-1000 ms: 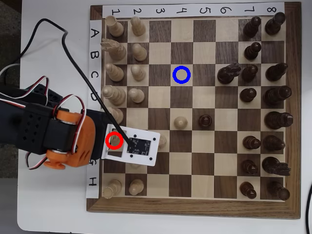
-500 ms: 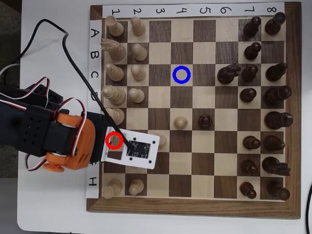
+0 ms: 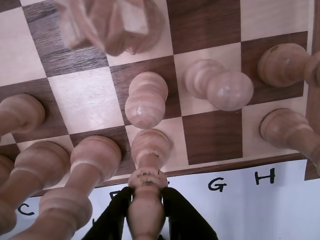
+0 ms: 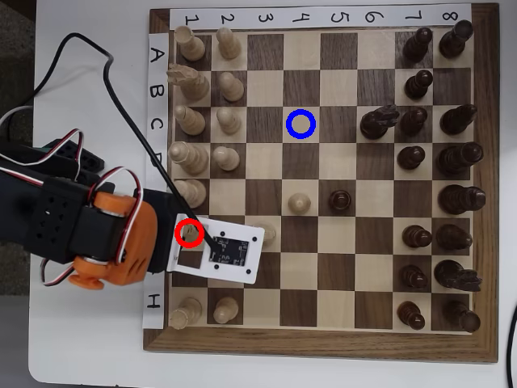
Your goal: Move the piece to destination
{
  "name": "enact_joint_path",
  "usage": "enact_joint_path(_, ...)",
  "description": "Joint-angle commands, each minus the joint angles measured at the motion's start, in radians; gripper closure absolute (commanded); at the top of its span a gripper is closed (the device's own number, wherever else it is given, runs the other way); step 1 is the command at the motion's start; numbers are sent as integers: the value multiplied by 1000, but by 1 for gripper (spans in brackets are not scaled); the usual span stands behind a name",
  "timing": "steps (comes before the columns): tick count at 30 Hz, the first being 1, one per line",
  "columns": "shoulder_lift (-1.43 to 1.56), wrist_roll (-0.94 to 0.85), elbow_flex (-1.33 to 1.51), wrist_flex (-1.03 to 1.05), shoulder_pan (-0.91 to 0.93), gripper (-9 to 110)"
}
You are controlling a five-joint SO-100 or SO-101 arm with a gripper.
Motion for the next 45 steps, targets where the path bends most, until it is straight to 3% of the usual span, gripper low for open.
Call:
enact_joint_path(1, -6, -11, -2, -9, 12, 95)
enact_joint_path(9, -18, -15, -11, 0, 21, 96)
enact_joint_path(22, -11, -37, -18, -5, 14, 85)
enact_joint_path(45, -20, -14, -35, 64, 15, 91)
